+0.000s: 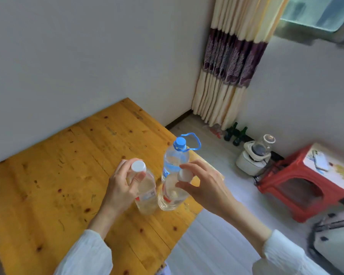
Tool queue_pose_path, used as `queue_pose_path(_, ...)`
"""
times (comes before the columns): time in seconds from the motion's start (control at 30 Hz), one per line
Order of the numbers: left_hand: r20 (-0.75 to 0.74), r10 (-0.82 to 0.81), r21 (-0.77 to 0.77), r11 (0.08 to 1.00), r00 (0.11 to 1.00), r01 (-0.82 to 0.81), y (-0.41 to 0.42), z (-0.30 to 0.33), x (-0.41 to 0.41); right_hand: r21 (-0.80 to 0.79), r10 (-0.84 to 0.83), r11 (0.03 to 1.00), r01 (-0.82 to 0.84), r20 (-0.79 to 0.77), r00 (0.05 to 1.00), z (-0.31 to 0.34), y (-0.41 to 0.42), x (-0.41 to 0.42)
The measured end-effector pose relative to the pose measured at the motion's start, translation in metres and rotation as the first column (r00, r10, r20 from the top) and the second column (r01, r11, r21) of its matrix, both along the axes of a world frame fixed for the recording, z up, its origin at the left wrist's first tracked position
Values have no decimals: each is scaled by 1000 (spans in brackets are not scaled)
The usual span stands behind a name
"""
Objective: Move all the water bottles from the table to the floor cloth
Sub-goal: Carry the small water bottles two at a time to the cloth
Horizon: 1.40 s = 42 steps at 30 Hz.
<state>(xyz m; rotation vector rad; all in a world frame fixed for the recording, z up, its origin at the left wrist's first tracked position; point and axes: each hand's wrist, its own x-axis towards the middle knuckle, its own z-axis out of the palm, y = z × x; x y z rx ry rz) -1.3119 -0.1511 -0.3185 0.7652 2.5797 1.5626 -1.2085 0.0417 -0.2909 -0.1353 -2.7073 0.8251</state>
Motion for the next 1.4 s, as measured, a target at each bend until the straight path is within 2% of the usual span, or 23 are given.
queue_pose_path(0.23, 62, -310, 149, 943, 949, 298, 80, 32, 124, 11, -298, 954, 300, -97, 950, 24, 48, 173)
queue_pose_path(0.4, 95, -573, 231, 808, 814, 542, 152, 44, 237, 1, -522, 850, 527, -142, 841, 38, 71, 320)
queue_pose_path(0.57, 111, -807, 306, 583, 580, 753, 225, 52, 359, -39, -770, 633, 773, -139, 623, 43, 85, 463)
queue_pose_path(0.77, 78, -968, 285, 252, 240, 925, 314, 62, 513, -180, -963, 259, 949, -124, 239, 46, 96, 627)
queue_pose_path(0.87, 84, -996, 275, 61, 40, 960, 352, 63, 593, -209, -989, 87, 974, -132, 60, 51, 102, 700)
queue_pose_path(1.13, 114, -924, 319, -313, -364, 894, 456, 67, 803, -203, -924, -309, 929, -167, -344, 54, 134, 875)
queue_pose_path(1.23, 119, -878, 296, -414, -463, 861, 491, 69, 877, -215, -866, -432, 876, -173, -470, 57, 145, 931)
queue_pose_path(1.4, 139, -810, 265, -524, -570, 810, 527, 66, 992, -245, -757, -590, 770, -166, -632, 58, 152, 1020)
